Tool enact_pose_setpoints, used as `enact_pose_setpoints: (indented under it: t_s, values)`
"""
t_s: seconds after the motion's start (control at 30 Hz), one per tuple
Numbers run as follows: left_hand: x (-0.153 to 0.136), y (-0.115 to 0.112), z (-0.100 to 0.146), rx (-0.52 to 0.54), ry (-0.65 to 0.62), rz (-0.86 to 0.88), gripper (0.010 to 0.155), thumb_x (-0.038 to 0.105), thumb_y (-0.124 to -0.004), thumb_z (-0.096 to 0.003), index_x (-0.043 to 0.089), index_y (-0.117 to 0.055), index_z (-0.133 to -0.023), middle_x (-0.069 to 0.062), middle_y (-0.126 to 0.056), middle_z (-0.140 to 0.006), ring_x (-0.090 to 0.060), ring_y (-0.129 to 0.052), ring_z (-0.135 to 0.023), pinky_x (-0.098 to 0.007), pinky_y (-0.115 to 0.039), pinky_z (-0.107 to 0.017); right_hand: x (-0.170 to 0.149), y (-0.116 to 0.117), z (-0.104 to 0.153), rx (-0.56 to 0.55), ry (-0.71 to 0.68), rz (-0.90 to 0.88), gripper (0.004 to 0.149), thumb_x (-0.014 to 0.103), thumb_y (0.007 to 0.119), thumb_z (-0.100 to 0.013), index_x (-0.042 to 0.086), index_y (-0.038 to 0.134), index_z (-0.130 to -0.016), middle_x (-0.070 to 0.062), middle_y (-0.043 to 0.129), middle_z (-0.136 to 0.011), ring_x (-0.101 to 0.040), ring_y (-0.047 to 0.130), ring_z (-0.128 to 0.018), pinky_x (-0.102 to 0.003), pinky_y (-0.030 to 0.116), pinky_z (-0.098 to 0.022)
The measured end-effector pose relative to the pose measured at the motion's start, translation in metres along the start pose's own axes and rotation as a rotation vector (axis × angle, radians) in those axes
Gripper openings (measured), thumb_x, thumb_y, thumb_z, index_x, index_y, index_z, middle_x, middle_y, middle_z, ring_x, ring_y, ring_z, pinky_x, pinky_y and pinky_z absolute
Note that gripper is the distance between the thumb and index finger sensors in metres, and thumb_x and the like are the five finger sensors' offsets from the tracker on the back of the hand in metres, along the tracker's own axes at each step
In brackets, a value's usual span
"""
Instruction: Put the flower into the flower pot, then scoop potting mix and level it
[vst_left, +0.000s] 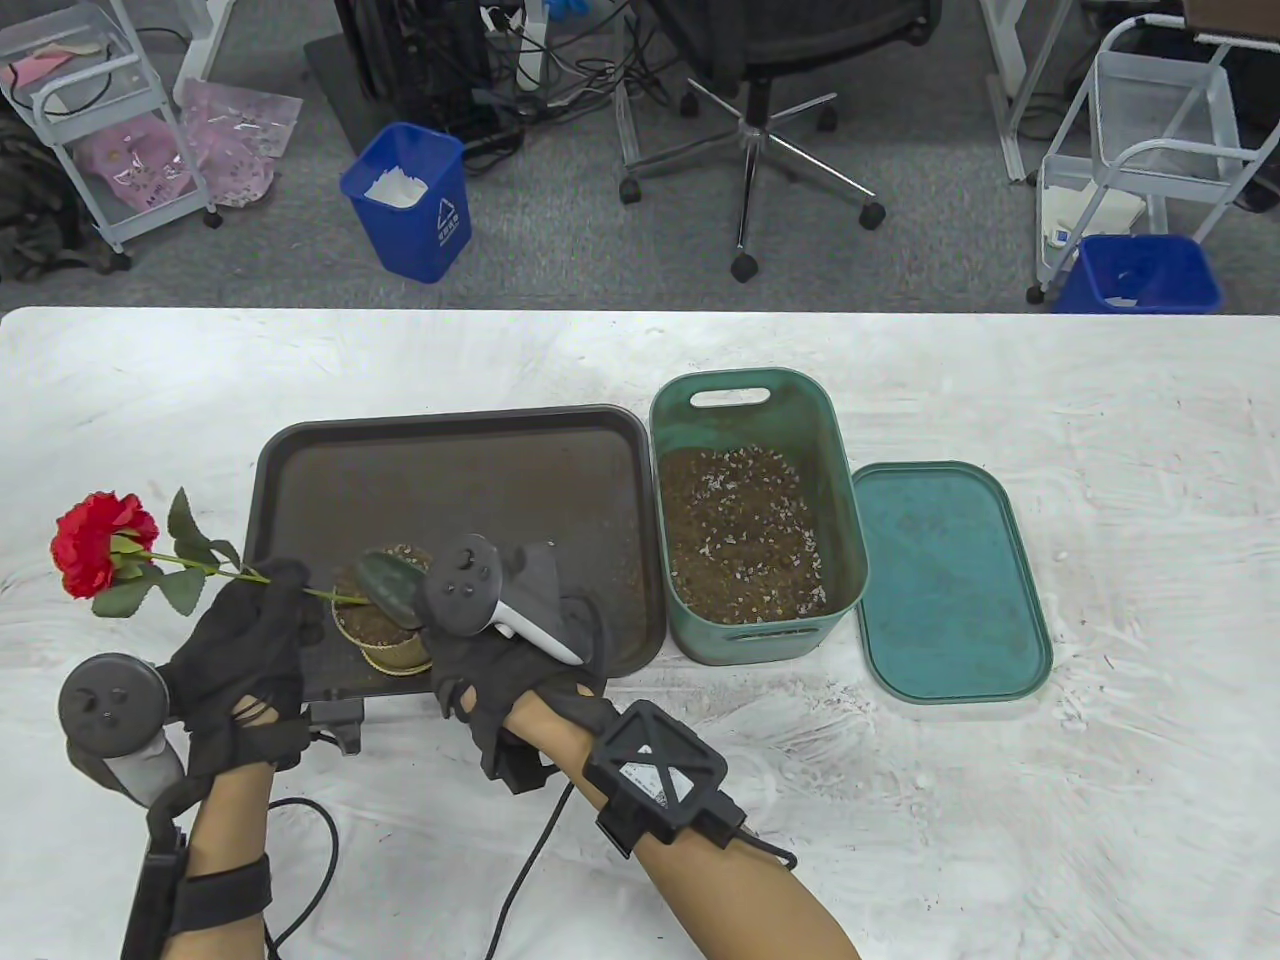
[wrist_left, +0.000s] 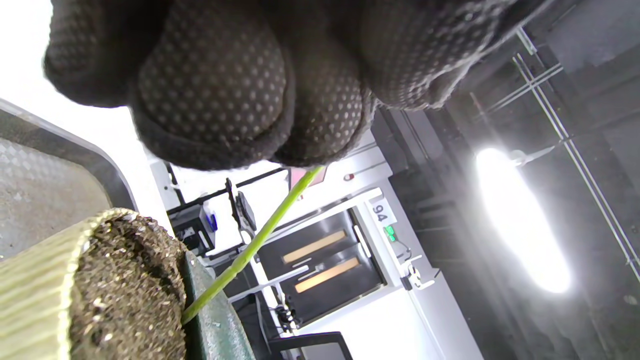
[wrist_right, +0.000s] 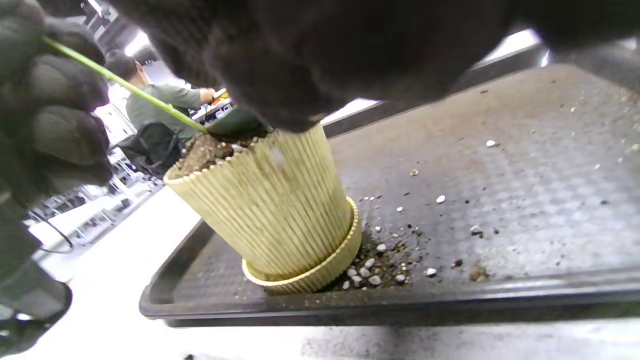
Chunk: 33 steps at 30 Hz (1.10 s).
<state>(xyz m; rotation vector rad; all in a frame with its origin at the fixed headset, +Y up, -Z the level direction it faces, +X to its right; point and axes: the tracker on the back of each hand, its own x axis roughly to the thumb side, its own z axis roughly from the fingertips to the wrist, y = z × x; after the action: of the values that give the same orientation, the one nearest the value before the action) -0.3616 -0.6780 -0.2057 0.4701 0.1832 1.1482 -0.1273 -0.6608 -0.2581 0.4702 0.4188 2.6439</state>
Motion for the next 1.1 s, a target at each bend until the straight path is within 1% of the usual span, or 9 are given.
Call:
enact_pose_setpoints:
  t_s: [0.07, 0.23, 0.3, 0.4, 0.47, 0.57, 0.83, 0.93, 1.1]
  values:
    - [-0.001, 0.000, 0.001, 0.001, 0.002, -0.001, 0.044, 0.044, -0.083, -0.0405, 0.016, -0.093, -0.073, -0.002, -0.103, -0.054, -0.023, -0.107, -0.030, -0.042, -0.090, -0.035, 0.005, 0.000, 0.002, 0.000, 0.001, 0.039, 0.047, 0.035, 0.071, -0.042, 0.027, 0.062, -0.088, -0.002, 0.095, -0.038, -0.016, 0.095, -0.004, -0.038, 0.088, 0.005]
    - [0.001, -0.001, 0.001, -0.004, -0.007, -0.007, 0.044, 0.044, -0.083, -0.0406, 0.016, -0.093, -0.073, -0.001, -0.103, -0.054, -0.023, -0.107, -0.030, -0.042, -0.090, -0.035, -0.003, -0.010, 0.001, -0.102, -0.083, -0.133, 0.048, 0.035, 0.073, -0.041, 0.023, 0.068, -0.087, -0.002, 0.096, -0.037, -0.014, 0.094, -0.005, -0.036, 0.088, 0.004]
    - [0.002, -0.001, 0.001, -0.005, -0.011, -0.012, 0.044, 0.044, -0.083, -0.0405, 0.016, -0.093, -0.073, -0.001, -0.103, -0.054, -0.023, -0.107, -0.030, -0.042, -0.090, -0.035, -0.004, -0.009, -0.003, -0.082, -0.072, -0.137, 0.048, 0.035, 0.073, -0.041, 0.024, 0.068, -0.087, -0.003, 0.096, -0.038, -0.015, 0.094, -0.005, -0.037, 0.088, 0.003]
    - [0.001, -0.001, 0.001, -0.005, -0.012, -0.017, 0.044, 0.044, -0.083, -0.0405, 0.016, -0.093, -0.073, -0.002, -0.103, -0.054, -0.023, -0.107, -0.030, -0.042, -0.090, -0.035, -0.005, -0.006, -0.008, -0.001, -0.068, 0.010, 0.047, 0.036, 0.070, -0.042, 0.027, 0.065, -0.087, -0.002, 0.096, -0.039, -0.015, 0.095, -0.007, -0.038, 0.089, 0.001]
    - [0.000, -0.001, 0.001, -0.004, -0.007, -0.011, 0.044, 0.044, -0.082, -0.0405, 0.016, -0.093, -0.073, -0.002, -0.103, -0.054, -0.023, -0.107, -0.030, -0.042, -0.090, -0.035, -0.005, -0.005, -0.007, -0.007, -0.062, -0.027, 0.047, 0.035, 0.071, -0.042, 0.027, 0.065, -0.088, -0.003, 0.095, -0.040, -0.016, 0.095, -0.008, -0.038, 0.089, 0.001]
    - [0.000, 0.000, 0.001, -0.003, -0.006, -0.011, 0.044, 0.044, -0.083, -0.0403, 0.016, -0.093, -0.073, -0.001, -0.103, -0.054, -0.023, -0.107, -0.030, -0.042, -0.091, -0.035, -0.011, -0.002, 0.006, -0.112, -0.107, -0.044, 0.047, 0.036, 0.072, -0.041, 0.025, 0.067, -0.087, -0.002, 0.096, -0.038, -0.014, 0.095, -0.006, -0.036, 0.089, 0.002]
    - [0.001, -0.006, 0.003, -0.018, 0.005, 0.002, 0.044, 0.043, -0.084, -0.0403, 0.016, -0.093, -0.073, -0.002, -0.103, -0.054, -0.024, -0.107, -0.030, -0.042, -0.090, -0.035, -0.066, -0.020, 0.079, -0.319, -0.138, -0.434, 0.051, 0.038, 0.071, -0.043, 0.021, 0.060, -0.089, 0.000, 0.096, -0.038, -0.011, 0.092, -0.003, -0.033, 0.086, 0.005]
    - [0.018, -0.009, 0.000, -0.024, -0.067, -0.144, 0.043, 0.043, -0.083, -0.0404, 0.017, -0.093, -0.073, -0.002, -0.103, -0.055, -0.023, -0.107, -0.030, -0.042, -0.091, -0.035, -0.097, -0.019, 0.100, -0.337, -0.104, -0.551, 0.060, 0.039, 0.072, -0.043, 0.018, 0.053, -0.096, 0.000, 0.095, -0.039, -0.011, 0.092, -0.004, -0.033, 0.087, 0.004]
    - [0.050, -0.020, -0.015, -0.091, -0.121, -0.362, 0.043, 0.040, -0.080, -0.0403, 0.015, -0.093, -0.073, -0.003, -0.102, -0.054, -0.025, -0.107, -0.030, -0.043, -0.090, -0.035, -0.126, -0.011, 0.102, -0.342, -0.074, -0.601, 0.064, 0.039, 0.075, -0.043, 0.018, 0.050, -0.098, 0.000, 0.095, -0.041, -0.011, 0.093, -0.007, -0.034, 0.088, 0.001]
